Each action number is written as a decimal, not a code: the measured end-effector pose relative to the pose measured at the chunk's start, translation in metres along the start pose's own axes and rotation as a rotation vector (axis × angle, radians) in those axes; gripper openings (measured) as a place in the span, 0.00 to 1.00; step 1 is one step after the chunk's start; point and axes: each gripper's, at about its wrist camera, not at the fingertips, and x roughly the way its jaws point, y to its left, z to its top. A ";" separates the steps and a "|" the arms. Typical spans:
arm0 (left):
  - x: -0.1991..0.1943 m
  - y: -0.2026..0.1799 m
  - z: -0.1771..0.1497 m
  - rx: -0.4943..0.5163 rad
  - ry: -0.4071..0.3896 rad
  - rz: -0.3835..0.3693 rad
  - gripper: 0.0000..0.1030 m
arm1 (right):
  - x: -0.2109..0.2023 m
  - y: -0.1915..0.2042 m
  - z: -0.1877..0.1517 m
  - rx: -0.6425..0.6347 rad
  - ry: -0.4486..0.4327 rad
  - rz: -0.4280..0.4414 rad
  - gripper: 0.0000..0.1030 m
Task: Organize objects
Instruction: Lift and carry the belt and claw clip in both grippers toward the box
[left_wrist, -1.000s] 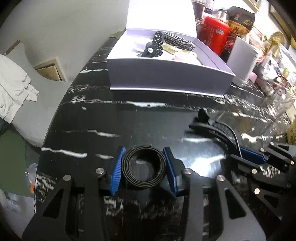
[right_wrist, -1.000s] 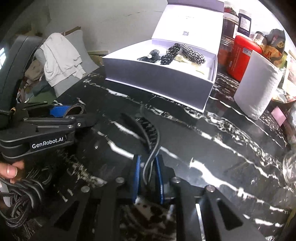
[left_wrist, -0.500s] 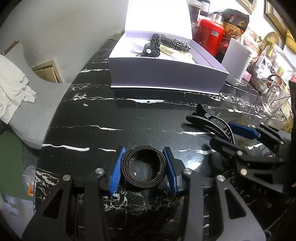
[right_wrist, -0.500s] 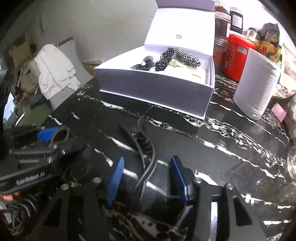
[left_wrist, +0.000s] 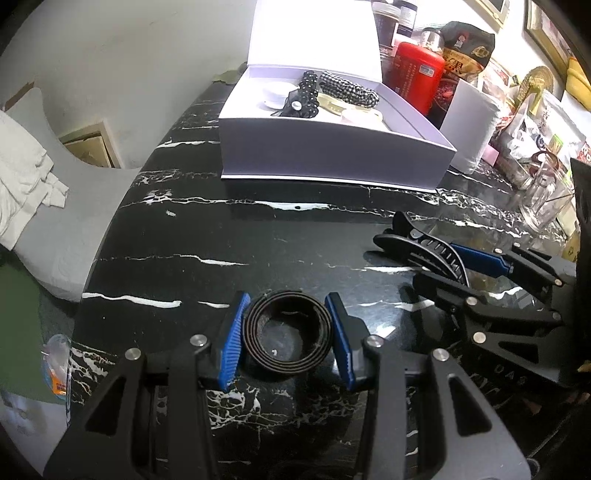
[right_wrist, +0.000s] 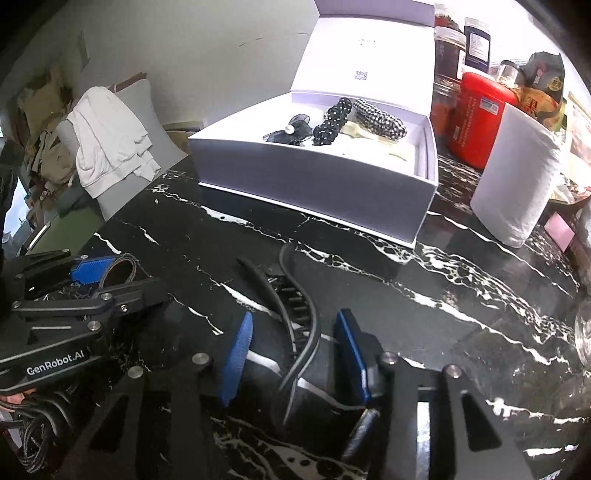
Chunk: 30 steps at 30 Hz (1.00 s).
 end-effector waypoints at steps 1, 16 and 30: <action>0.000 -0.001 0.000 0.002 -0.001 0.003 0.39 | 0.000 0.000 0.000 -0.001 -0.001 -0.001 0.43; -0.005 0.005 -0.004 -0.037 0.020 0.020 0.39 | -0.011 0.012 -0.012 -0.001 -0.008 0.028 0.20; -0.025 0.017 -0.015 -0.066 0.021 0.054 0.39 | -0.023 0.033 -0.020 -0.052 0.013 0.087 0.20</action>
